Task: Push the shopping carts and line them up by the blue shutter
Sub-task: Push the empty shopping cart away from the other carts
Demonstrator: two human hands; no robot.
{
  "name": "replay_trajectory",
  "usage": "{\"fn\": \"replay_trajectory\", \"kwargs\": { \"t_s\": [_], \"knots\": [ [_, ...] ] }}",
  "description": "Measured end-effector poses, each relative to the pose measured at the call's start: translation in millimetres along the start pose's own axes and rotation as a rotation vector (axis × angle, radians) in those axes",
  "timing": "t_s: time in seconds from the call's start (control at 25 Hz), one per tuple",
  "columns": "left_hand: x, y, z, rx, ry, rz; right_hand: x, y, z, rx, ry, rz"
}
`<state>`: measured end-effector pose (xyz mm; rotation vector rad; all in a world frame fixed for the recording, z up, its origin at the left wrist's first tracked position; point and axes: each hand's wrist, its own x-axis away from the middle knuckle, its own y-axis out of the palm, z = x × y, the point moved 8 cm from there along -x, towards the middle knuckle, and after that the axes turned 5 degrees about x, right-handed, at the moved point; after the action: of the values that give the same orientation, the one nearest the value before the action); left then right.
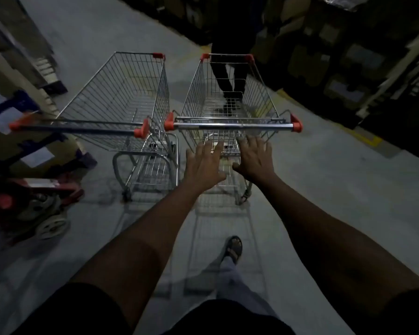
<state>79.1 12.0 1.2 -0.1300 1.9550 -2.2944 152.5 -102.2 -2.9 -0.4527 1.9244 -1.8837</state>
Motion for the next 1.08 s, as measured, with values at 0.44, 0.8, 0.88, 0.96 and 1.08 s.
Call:
{"fn": "replay_trajectory", "kwargs": {
  "t_s": [0.44,0.8,0.88,0.96,1.08],
  "knots": [
    [-213.3,39.8,-36.0,-0.056,-0.034,-0.345,-179.8,40.6,58.8,0.110,-0.221,-0.287],
    [-237.5,42.6,-35.1,-0.066,-0.022,-0.364,-198.5,47.2,70.8,0.122,-0.199,-0.356],
    [-230.9,41.5,-35.6,-0.071,0.006,-0.356,-191.7,46.9,68.6,0.126,-0.181,-0.358],
    [-219.5,40.0,-42.2,-0.053,0.028,-0.338,-181.7,45.4,64.3,0.125,-0.158,-0.356],
    [-191.0,37.3,-55.5,-0.064,0.048,-0.306,-153.0,41.4,51.1,0.128,-0.129,-0.350]
  ]
}}
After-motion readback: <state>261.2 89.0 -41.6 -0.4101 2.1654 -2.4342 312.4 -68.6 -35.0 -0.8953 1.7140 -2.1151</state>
